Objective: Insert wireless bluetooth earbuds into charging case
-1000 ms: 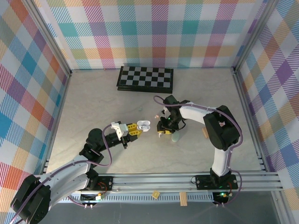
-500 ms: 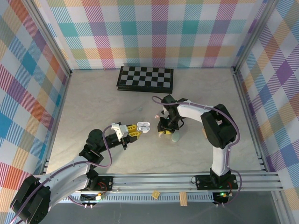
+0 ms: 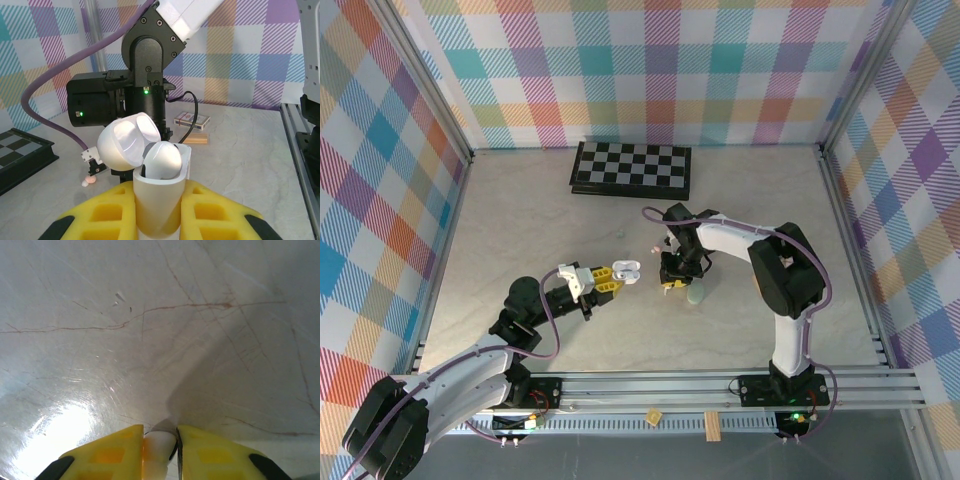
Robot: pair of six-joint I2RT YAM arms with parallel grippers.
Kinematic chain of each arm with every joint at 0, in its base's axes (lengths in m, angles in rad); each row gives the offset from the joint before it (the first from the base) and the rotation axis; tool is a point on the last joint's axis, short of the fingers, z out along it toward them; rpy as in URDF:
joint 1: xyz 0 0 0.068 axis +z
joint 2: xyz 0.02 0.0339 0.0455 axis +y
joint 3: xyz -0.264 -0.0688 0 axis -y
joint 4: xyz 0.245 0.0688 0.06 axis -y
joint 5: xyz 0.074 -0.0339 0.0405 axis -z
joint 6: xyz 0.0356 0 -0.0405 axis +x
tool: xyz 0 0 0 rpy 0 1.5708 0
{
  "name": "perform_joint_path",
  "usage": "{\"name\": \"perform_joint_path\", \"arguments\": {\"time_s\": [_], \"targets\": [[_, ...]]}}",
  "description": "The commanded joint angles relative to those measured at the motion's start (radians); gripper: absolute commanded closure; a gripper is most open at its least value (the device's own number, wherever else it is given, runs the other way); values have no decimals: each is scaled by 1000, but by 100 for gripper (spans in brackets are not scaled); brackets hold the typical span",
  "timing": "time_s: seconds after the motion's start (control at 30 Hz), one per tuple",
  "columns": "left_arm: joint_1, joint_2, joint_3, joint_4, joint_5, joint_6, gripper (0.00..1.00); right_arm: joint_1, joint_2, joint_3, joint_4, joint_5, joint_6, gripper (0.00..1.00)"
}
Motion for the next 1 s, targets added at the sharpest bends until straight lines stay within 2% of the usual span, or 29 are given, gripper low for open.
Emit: {"name": "perform_joint_path", "arguments": {"time_s": [0.0, 0.4, 0.67, 0.97], "targets": [[12, -6, -11, 17, 2, 14, 100, 14, -42, -25, 36, 17, 10, 78], [11, 88, 21, 19, -100, -18, 100, -14, -305, -164, 257, 133, 10, 78], [-22, 272, 71, 103, -236, -130, 100, -15, -493, -262, 403, 223, -21, 78], [-113, 496, 169, 198, -356, -196, 100, -15, -612, -319, 514, 209, -40, 78]]}}
